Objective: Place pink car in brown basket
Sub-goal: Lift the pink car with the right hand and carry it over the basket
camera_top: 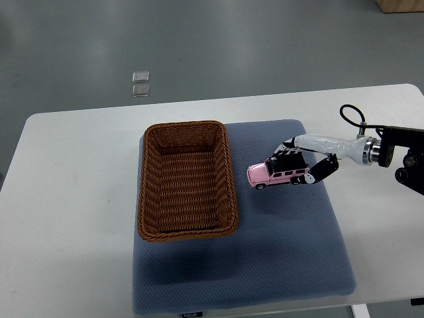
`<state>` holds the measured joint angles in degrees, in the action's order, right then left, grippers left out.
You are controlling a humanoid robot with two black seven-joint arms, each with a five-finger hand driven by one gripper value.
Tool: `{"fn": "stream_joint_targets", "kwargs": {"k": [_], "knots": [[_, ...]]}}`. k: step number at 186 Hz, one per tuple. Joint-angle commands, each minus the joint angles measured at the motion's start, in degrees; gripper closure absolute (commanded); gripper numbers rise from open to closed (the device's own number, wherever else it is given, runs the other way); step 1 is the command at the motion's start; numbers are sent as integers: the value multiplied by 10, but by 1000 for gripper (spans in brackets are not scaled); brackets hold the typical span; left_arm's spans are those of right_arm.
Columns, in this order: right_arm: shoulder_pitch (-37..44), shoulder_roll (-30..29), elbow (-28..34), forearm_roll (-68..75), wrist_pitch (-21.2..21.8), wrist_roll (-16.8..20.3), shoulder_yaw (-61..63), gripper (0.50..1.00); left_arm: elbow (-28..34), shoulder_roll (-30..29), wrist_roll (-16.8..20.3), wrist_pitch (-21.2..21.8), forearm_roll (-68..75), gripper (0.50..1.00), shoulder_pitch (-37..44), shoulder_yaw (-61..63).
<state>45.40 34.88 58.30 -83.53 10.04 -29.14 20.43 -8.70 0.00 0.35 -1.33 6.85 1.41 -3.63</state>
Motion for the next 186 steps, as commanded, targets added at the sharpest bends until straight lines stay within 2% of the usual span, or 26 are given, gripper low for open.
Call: {"fn": "stream_joint_targets", "kwargs": {"k": [1,66,147,186], "knots": [[5,-1,-2,7,1,-7,12,1000,0,0,0,0,0,500,0,0],[27,-7,-6,53,9,-7,65,1000,0,0,0,0,0,500,0,-1],[106,-106,-13,47,18,1,36,1000,0,0,0,0,0,500,0,-1],[111,-151,-20,41,17,1,18,1000,0,0,0,0,0,500,0,0]]}}
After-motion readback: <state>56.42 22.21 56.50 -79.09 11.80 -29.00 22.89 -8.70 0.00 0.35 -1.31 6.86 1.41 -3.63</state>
